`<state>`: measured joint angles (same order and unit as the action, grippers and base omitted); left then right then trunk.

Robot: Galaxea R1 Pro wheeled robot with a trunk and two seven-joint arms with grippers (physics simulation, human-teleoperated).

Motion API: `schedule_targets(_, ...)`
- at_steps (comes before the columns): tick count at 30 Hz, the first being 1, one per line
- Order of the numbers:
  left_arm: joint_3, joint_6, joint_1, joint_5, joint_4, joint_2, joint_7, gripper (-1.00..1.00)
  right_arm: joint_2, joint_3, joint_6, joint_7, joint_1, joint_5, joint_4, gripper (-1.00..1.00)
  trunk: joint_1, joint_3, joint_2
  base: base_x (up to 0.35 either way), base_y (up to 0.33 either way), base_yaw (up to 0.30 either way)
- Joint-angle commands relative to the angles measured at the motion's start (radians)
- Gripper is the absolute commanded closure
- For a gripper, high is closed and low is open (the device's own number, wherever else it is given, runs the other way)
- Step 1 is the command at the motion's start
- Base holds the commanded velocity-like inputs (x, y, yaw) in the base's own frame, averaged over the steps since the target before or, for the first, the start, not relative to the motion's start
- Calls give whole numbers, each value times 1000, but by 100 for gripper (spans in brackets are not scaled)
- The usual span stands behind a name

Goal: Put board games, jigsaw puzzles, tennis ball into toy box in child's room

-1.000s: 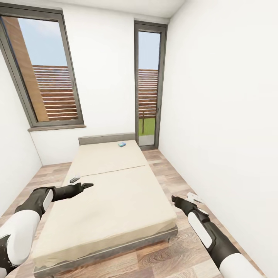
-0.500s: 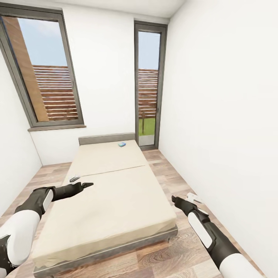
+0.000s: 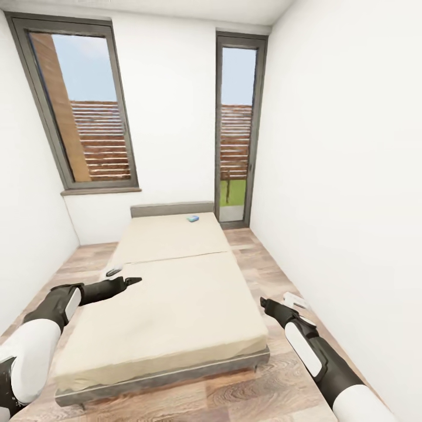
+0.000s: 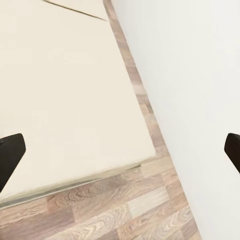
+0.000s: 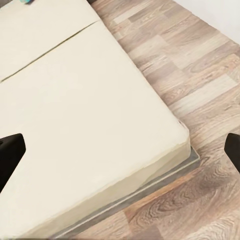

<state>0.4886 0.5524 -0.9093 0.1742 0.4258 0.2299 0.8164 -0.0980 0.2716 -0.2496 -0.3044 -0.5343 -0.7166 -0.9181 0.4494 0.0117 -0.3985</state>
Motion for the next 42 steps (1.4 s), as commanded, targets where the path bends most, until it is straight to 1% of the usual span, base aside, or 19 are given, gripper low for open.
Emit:
schedule_targets(1, 8, 6, 0, 10, 1, -2, 6, -100, -2, 4, -2, -9, 0, -7, -2, -100, 1, 1, -1, 0, -298, 282)
schedule_targets(8, 9, 6, 1, 10, 1, -1, 6, -100, -2, 2, -1, -7, 0, -7, 0, -100, 1, 1, -1, 14, -299, 183)
schedule_targets(14, 8, 5, 3, 10, 1, -2, 5, -100, -2, 0, -1, -8, -1, -7, 1, -100, 1, 2, -1, 78, -187, 27)
schedule_targets(24, 8, 5, 3, 10, 1, -3, 4, -100, -1, 1, -2, -9, -1, -6, 3, -100, 1, 14, -1, 124, -126, 23)
schedule_targets(30, 8, 5, 3, 10, 0, -2, 5, -100, -2, 4, -1, -8, -1, -7, 2, -100, 1, 15, -1, 153, -224, 8)
schedule_targets(34, 8, 5, 3, 10, -1, -3, 3, -100, -2, 4, 0, -8, -1, -6, 2, -100, 1, 15, -1, 94, -99, 42)
schedule_targets(42, 8, 6, 3, 10, -1, -4, 3, -100, 0, 6, 1, -9, 0, -6, 2, -100, 1, 15, -1, 72, -98, 227)
